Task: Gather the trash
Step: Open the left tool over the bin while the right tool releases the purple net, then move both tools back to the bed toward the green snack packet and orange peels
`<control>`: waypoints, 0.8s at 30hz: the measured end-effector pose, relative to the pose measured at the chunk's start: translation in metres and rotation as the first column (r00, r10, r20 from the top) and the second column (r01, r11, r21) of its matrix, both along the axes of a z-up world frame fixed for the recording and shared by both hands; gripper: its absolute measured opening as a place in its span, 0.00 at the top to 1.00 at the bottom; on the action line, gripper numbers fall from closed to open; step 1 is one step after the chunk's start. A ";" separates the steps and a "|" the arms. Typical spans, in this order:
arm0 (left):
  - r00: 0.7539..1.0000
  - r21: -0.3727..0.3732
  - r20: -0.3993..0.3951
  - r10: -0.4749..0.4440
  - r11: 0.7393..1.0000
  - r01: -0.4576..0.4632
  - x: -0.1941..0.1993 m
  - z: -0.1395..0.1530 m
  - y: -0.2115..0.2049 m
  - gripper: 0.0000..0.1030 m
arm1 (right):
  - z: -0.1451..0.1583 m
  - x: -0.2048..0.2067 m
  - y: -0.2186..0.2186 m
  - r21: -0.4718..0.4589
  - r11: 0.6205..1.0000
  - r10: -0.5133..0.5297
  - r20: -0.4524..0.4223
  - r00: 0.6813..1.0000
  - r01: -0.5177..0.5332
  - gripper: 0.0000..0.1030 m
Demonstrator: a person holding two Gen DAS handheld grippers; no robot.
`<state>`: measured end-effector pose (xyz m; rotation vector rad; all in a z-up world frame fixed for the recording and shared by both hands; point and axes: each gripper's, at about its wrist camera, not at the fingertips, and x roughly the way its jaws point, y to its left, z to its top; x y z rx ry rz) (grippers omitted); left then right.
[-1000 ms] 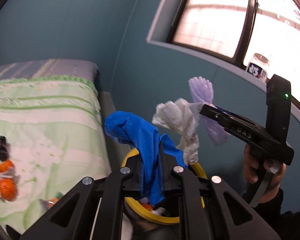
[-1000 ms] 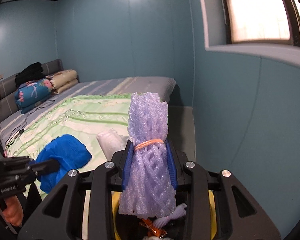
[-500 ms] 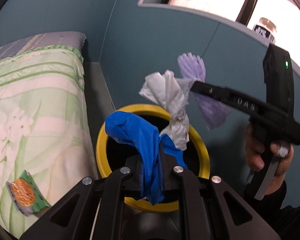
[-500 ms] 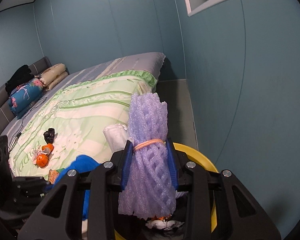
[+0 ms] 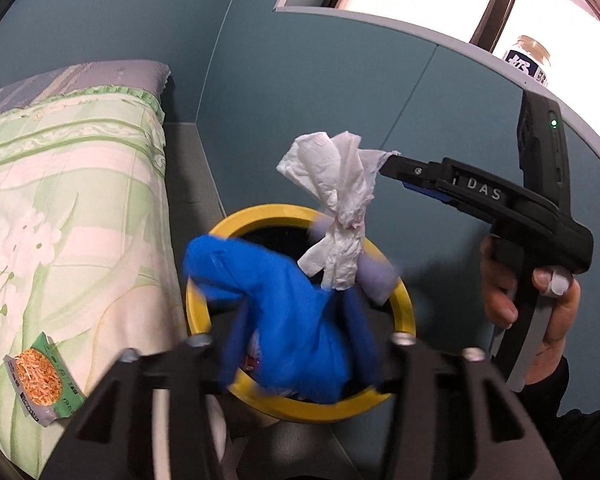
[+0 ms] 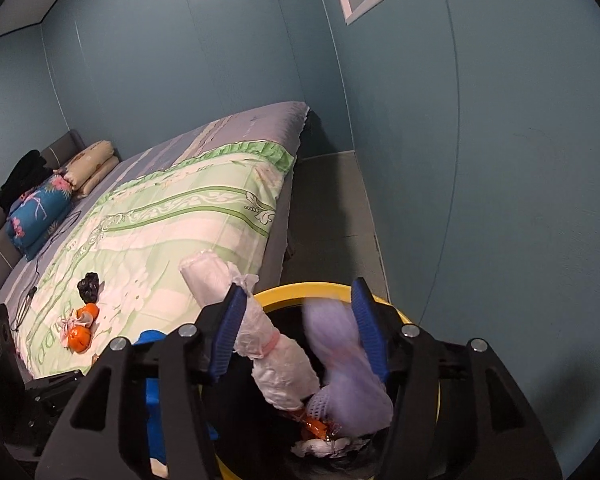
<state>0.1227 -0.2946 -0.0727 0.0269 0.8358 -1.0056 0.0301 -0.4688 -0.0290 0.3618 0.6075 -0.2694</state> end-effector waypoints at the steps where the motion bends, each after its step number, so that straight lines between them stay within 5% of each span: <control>1: 1.000 0.000 0.012 0.004 1.000 -0.004 -0.001 0.002 0.001 0.47 | 0.000 -0.001 -0.001 0.003 1.000 -0.006 0.003 1.000 0.006 0.48; 24: 0.987 -0.055 0.067 0.144 0.989 -0.140 0.021 0.036 0.055 0.35 | 0.023 0.000 0.019 -0.050 0.997 0.061 0.065 0.996 -0.058 0.46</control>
